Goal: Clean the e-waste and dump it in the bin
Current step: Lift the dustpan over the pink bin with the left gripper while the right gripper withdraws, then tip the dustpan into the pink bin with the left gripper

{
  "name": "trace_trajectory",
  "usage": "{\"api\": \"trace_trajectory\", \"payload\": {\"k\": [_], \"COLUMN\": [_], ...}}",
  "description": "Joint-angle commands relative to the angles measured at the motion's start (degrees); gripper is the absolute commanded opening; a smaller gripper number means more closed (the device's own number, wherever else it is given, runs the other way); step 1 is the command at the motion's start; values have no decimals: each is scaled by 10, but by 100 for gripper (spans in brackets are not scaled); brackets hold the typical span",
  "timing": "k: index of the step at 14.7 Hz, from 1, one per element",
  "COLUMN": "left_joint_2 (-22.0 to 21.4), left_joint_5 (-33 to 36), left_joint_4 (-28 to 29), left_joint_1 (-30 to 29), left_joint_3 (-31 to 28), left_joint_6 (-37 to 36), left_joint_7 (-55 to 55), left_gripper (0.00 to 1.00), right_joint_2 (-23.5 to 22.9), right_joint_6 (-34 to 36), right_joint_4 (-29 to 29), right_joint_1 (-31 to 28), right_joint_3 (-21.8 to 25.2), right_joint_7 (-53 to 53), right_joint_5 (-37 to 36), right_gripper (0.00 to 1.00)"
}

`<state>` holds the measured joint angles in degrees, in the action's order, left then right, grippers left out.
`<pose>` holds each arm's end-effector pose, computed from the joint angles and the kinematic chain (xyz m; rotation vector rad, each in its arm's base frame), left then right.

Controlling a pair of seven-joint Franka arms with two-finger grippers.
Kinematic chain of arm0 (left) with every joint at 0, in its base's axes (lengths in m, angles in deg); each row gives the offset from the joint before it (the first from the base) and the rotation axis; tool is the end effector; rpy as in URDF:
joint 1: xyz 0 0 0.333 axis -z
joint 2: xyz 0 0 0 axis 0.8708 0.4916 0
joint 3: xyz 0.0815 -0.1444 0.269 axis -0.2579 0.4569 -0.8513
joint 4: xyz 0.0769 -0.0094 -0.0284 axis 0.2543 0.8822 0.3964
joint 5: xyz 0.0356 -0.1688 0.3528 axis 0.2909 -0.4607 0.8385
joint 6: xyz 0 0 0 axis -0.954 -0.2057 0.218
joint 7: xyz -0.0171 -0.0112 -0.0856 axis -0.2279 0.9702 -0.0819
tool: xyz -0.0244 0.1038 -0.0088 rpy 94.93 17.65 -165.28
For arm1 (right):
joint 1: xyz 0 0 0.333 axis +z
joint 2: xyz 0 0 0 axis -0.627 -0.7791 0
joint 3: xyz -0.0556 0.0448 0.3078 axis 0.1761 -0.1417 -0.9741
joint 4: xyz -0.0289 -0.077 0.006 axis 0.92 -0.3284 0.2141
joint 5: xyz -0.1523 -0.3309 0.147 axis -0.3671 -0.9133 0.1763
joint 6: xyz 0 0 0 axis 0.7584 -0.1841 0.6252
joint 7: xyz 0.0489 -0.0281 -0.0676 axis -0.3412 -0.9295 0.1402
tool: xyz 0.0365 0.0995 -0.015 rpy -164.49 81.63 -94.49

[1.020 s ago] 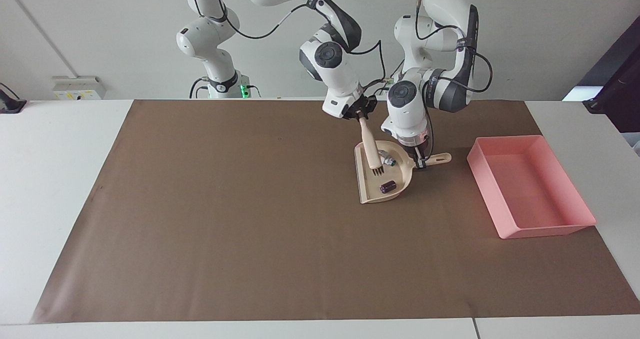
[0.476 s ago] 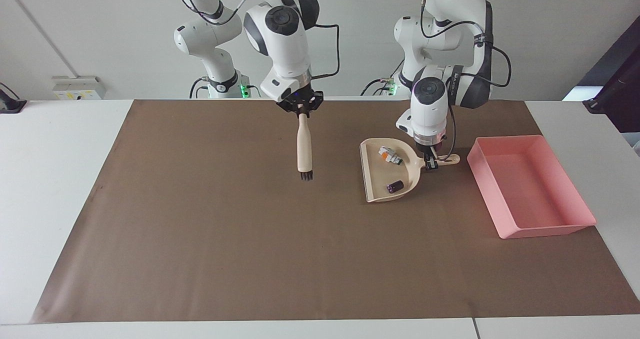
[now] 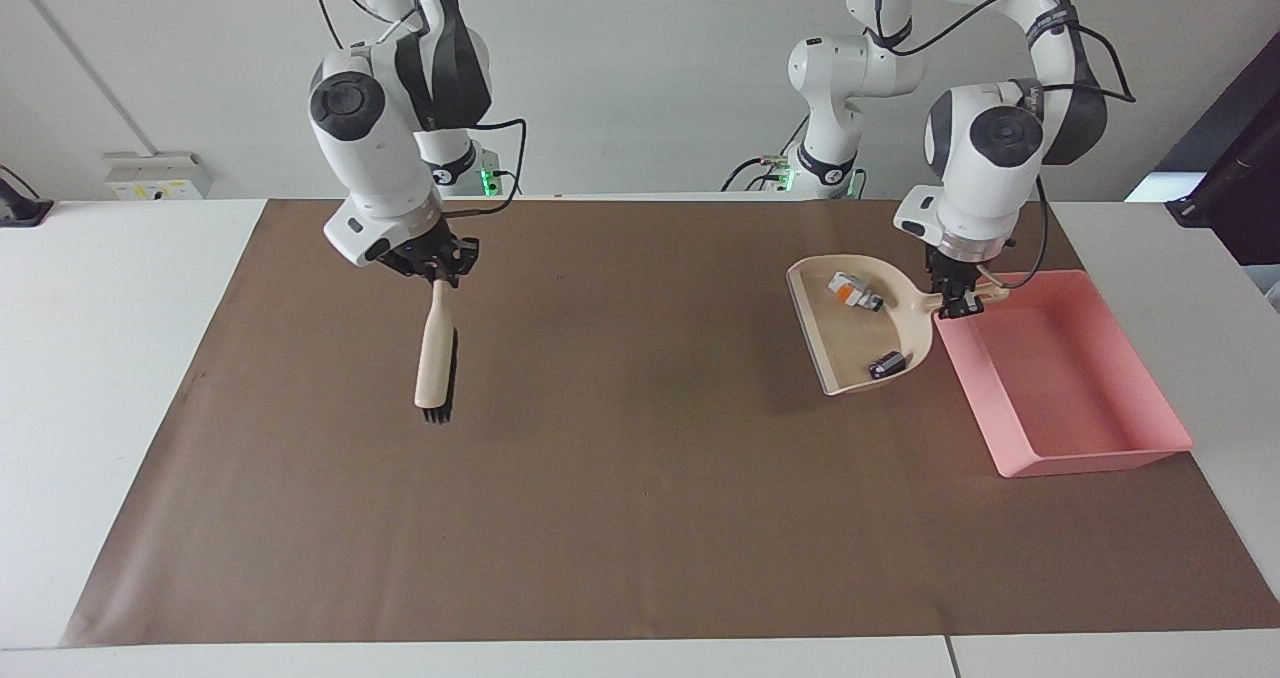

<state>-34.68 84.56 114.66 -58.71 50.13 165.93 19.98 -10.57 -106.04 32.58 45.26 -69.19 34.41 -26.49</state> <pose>0.5354 -0.0106 0.4660 -2.1373 2.0659 0.2579 0.5184 0.0398 0.4504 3.1246 0.0474 -0.2905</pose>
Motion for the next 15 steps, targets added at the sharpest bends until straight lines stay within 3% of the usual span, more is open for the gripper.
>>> {"api": "trace_trajectory", "payload": {"k": [1,5,7,11,15], "left_joint_2": [22,65,74,84,87], "left_joint_5": [-14,-13,-4,137,306], "left_joint_4": [-72,-157,-160,-154,-116], "left_joint_1": [-77,-163,-170,-169,-142], "left_joint_3": [4,4,-6,-12,-12], "left_joint_6": [-18,-20,-11,19,30], "left_joint_7": [53,165,173,177,86], "left_gripper": [0,1,1,1,0], "right_joint_2": [15,11,11,15,21], "right_joint_6": [-75,-136,-161,-202,-219], "right_joint_4": [66,110,135,169,187], "right_joint_1": [-78,-147,-158,-174,-176], "right_joint_3": [-10,-10,-10,-11,-11], "right_joint_7": [87,136,139,136,140], "right_joint_5": [-25,-35,-35,-35,-34], "right_gripper": [0,0,0,0,0]}}
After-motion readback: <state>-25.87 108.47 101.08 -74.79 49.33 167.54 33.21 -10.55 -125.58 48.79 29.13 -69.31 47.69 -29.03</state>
